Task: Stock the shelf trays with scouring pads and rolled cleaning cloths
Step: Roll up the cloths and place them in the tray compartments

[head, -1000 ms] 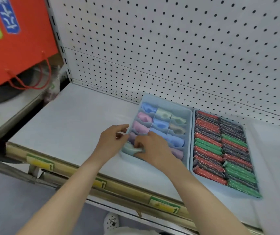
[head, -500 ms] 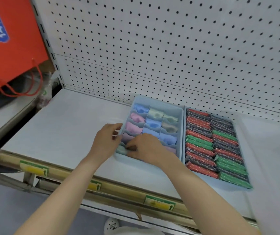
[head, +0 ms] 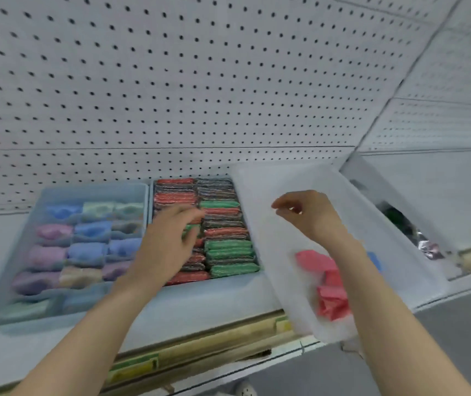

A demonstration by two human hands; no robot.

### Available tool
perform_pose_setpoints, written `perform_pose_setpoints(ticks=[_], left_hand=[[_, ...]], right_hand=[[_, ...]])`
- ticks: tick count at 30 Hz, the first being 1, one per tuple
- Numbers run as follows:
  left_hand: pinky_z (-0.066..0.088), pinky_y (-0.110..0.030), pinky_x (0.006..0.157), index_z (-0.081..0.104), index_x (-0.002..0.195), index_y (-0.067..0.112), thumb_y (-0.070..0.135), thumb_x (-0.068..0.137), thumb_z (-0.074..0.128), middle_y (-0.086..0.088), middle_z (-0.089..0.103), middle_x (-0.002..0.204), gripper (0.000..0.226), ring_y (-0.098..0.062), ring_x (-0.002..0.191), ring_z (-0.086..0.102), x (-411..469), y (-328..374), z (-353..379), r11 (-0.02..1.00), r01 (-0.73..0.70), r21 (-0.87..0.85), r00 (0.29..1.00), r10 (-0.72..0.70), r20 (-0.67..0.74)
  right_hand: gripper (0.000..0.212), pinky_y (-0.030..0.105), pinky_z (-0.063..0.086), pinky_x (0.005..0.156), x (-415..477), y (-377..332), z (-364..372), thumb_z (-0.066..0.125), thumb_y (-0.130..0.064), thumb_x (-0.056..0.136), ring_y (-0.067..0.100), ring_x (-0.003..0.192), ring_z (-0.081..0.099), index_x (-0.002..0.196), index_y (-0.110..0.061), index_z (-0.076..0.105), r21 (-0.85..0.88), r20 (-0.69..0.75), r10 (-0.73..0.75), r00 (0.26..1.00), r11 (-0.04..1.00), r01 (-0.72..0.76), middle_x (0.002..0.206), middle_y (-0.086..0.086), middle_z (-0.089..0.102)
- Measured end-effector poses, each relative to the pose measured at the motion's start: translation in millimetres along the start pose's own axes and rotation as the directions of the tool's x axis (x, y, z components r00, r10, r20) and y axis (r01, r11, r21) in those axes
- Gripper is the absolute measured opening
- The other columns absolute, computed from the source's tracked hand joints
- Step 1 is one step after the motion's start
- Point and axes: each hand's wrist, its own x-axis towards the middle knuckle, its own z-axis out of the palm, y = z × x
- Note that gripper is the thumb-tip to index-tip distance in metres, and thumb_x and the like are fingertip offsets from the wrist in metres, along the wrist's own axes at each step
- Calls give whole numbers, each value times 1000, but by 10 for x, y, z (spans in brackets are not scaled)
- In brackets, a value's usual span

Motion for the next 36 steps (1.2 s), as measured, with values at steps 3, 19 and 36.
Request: perform_pose_setpoints(ticks=[3, 19, 36], left_hand=[[38, -23, 94, 69, 117, 23, 18, 92, 63, 5, 63, 118, 26, -14, 111, 54, 207, 464, 395, 992, -101, -71, 991, 106, 76], [43, -26, 103, 52, 134, 31, 41, 90, 64, 15, 60, 125, 47, 0, 115, 54, 642, 1104, 650, 927, 88, -364, 962, 15, 272], [40, -29, 66, 56, 95, 21, 23, 96, 56, 4, 67, 66, 3, -9, 62, 52, 1332, 1550, -348, 761, -94, -642, 990, 139, 20]], right_hand=[[18, 24, 47, 78, 7, 702, -217, 69, -19, 84, 11, 81, 59, 100, -28, 71, -299, 226, 218, 949, 943, -145, 103, -5, 72], [23, 28, 45, 64, 91, 853, -702, 71, -9, 85, 16, 78, 61, 105, -4, 63, 553, 253, -66, 965, 828, -88, 89, 7, 68], [65, 32, 41, 104, 65, -228, -1316, 86, -28, 72, 1, 128, 46, 128, -38, 54, 445, 37, -337, 941, 848, 287, 135, -20, 51]])
